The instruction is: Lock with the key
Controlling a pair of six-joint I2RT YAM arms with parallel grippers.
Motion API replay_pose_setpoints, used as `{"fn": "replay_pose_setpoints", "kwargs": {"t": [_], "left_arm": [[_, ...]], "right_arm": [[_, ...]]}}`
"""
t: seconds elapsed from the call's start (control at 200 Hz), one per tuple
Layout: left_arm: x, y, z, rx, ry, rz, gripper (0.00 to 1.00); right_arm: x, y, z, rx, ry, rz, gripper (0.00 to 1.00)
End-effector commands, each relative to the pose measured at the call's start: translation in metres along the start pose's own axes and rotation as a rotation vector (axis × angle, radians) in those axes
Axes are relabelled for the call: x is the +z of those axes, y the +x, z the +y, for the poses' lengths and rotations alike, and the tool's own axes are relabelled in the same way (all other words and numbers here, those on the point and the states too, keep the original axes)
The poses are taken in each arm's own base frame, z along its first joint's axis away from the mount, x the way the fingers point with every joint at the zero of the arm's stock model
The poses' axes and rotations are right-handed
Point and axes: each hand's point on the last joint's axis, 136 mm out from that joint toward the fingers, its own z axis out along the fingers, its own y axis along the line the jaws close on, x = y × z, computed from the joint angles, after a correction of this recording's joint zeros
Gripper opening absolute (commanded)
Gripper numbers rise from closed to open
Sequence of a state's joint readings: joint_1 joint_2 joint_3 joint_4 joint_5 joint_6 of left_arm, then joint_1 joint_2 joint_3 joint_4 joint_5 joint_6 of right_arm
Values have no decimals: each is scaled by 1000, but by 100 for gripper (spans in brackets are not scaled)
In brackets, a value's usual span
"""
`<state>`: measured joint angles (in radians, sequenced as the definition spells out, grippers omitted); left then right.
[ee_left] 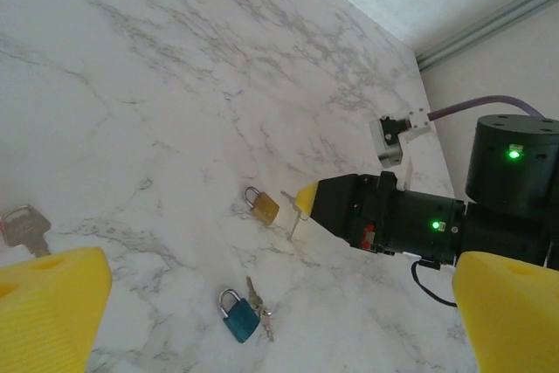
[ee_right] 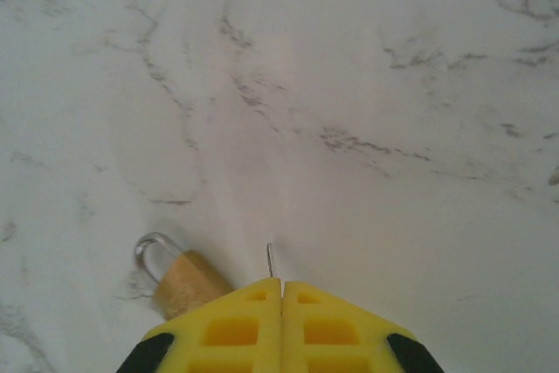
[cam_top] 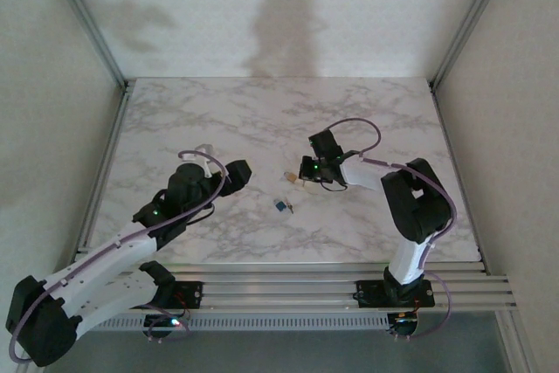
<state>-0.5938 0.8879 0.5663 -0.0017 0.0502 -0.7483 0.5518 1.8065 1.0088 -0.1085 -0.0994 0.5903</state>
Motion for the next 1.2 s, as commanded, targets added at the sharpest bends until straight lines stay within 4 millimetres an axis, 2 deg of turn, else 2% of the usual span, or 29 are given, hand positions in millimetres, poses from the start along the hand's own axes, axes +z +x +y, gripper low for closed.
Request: {"fn": "replay_pose_setpoints", "kwargs": {"t": [0.0,0.466,0.661,1.031,1.196], "left_arm": [[-4,3,13,-7,-44,-8,100],[-9,1,17,-1,-53,-23,100],[-9,1,16,1,-52,-25,99],[-10,-1,19,3,-63,-35,100],[-13,-6,20,7,-72,-57,100]], "right_arm": [[2,-1,-5,-2,22,7,0],[5,2,-8,3,30,19,0],[2,1,0,0,-12,18,5],[-13,-5,7,-25,-27,3,34],[-43,-21,14,-73,-12,-58,54]]}}
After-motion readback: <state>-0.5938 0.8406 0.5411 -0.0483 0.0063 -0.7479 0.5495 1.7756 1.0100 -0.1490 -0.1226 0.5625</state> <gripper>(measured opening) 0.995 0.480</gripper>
